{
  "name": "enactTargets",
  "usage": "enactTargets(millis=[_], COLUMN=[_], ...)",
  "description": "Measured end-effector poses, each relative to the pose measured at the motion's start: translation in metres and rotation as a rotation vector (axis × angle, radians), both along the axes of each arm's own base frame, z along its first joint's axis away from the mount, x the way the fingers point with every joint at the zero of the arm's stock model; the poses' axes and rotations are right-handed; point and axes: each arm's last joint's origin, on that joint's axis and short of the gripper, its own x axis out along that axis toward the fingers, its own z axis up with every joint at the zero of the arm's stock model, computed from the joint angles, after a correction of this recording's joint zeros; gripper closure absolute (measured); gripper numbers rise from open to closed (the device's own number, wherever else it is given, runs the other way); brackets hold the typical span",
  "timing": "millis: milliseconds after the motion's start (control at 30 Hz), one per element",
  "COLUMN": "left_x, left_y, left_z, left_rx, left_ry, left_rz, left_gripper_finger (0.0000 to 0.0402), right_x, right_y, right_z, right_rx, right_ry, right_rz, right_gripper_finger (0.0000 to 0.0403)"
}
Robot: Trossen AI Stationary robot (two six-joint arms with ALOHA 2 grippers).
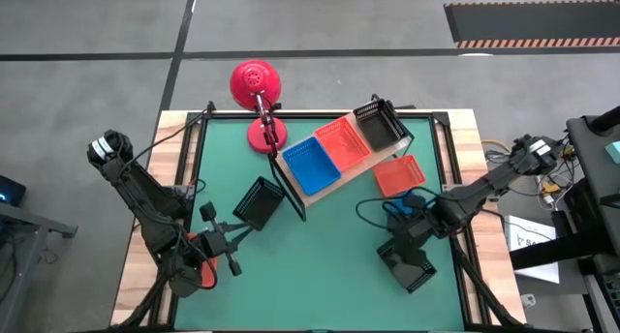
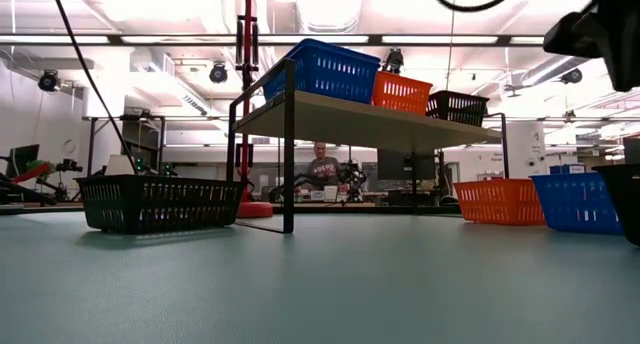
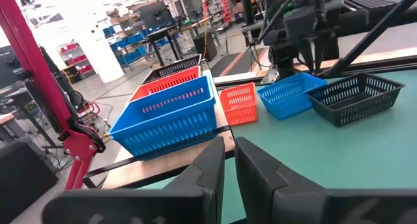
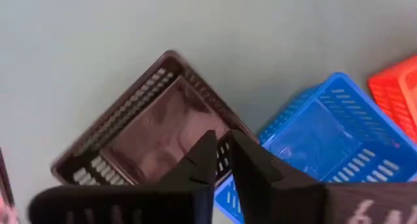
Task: Stack baskets on shelf by color
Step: Stack the right black basket on top of the black basket on the shelf
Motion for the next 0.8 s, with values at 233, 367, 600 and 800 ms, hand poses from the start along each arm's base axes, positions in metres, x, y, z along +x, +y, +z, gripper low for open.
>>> enactTargets(millis=[233,367,600,800], left_x=[0.0,0.0,0.001,0.001], left_y=[0.0,0.0,-0.001,-0.001], left_z=[0.0,0.0,0.001,0.002], left_rx=[0.0,0.0,-0.018,-0.027], left_ry=[0.0,0.0,-0.014,-0.021], left_rz=[0.0,0.0,0.001,0.001], left_gripper_finger=[0.038,0.038,0.038,0.038], right_x=[-0.013,-0.021,-0.031,-0.031], right_y=[0.023,0.042,0.085,0.115], right_z=[-0.01,-0.011,-0.024,-0.042], right_rx=[0.083,0.125,0.113,0.045], right_ry=[0.002,0.017,0.055,0.126], right_rz=[0.227,0.252,0.294,0.352], right_gripper_finger=[0.0288,0.0248,0.0226,0.0226])
